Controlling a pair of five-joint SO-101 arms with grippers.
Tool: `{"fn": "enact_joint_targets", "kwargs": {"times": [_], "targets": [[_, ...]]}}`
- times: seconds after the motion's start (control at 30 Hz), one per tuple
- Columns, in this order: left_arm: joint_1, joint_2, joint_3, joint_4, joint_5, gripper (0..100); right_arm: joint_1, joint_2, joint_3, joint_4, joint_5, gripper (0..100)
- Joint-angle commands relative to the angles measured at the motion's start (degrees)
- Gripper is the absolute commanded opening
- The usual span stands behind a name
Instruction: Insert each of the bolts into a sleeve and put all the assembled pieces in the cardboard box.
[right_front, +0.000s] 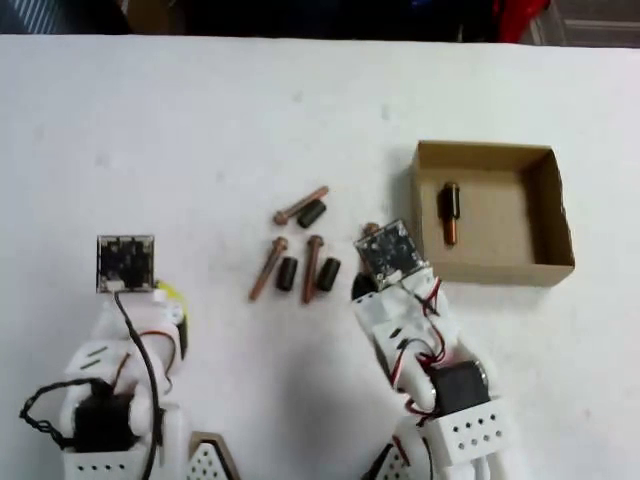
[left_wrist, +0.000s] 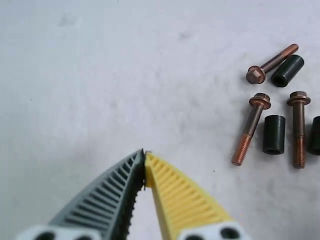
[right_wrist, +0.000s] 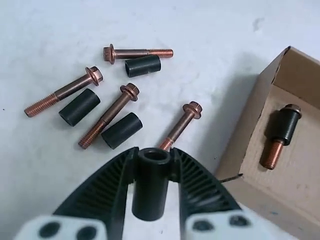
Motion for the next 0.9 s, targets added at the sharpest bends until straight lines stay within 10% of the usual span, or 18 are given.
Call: {"fn": "enact_joint_targets", "kwargs": {"times": [0.0,0.87], "targets": [[2.86,8.66,-7.74,0.09,-0.88,3,-0.13,-3.38,1.05,-1.8,-1.23,1.7],[19.12,71.16,-40.62,0.09,-8.35,4,-0.13,-23.34,18.29,-9.01,-0.79,1.6]]}}
